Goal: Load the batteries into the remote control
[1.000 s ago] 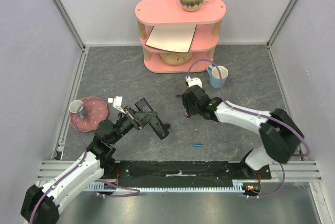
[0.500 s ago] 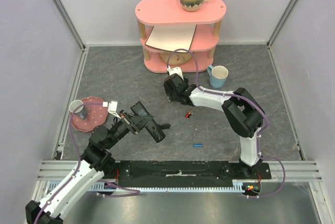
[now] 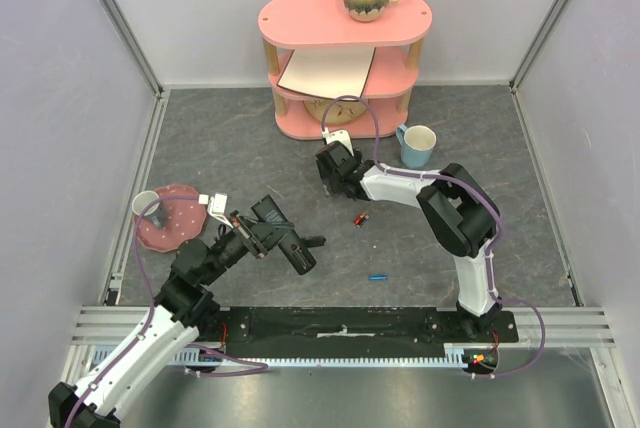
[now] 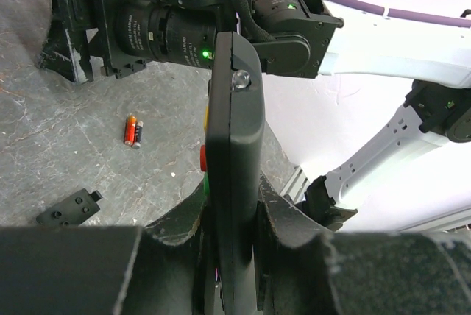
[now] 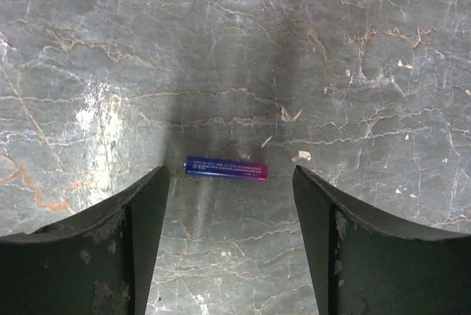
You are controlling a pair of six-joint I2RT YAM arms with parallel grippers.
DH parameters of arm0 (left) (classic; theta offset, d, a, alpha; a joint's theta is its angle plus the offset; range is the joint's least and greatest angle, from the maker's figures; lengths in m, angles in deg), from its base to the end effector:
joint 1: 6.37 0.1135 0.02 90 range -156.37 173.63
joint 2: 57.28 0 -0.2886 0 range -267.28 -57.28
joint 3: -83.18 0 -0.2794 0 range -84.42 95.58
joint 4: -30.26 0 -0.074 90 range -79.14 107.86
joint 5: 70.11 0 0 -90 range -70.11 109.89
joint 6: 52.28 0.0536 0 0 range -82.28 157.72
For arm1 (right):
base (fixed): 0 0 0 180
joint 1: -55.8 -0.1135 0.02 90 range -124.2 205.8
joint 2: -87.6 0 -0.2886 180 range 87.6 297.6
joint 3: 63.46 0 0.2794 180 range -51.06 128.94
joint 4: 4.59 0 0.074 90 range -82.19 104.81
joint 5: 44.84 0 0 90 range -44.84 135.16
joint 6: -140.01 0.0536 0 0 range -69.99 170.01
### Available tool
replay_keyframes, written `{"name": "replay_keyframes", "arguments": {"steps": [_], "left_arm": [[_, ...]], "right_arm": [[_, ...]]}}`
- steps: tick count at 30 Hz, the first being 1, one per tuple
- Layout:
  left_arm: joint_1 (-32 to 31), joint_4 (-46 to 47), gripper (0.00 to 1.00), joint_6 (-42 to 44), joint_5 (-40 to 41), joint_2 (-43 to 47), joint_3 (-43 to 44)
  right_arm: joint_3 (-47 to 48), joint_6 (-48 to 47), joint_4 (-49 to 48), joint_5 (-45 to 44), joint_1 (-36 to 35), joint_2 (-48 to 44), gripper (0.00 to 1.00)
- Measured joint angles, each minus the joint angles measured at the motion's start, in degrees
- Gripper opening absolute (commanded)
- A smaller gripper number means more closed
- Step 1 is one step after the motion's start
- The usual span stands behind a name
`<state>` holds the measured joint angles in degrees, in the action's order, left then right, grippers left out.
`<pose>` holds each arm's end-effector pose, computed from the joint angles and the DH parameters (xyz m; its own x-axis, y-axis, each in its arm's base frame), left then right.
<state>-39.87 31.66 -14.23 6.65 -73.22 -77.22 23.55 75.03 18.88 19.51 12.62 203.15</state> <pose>0.1158 -0.0914 0.2217 -0.5276 -0.5701 -0.6299 0.5063 0.3844 -0.7720 0.3551 0.3014 0.1440 -0.6995 -0.1336 -0.7020 -0.1399 0.9890 -0.0488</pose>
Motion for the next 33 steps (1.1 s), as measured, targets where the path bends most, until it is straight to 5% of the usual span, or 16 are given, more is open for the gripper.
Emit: {"name": "replay_keyframes", "arguments": {"steps": [14, 23, 33], "left_arm": [[0.0, -0.09, 0.02, 0.0, -0.37, 0.17, 0.0], [0.0, -0.28, 0.02, 0.0, -0.37, 0.31, 0.0], [0.0, 0.44, 0.02, 0.0, -0.61, -1.38, 0.0]], "right_arm": [[0.79, 5.07, -0.74, 2.08, 1.05, 1.01, 0.65], [0.13, 8.26, -2.23, 3.15, 1.57, 1.14, 0.47], [-6.27, 9.03, -5.53, 3.69, 1.79, -3.17, 0.1]]}}
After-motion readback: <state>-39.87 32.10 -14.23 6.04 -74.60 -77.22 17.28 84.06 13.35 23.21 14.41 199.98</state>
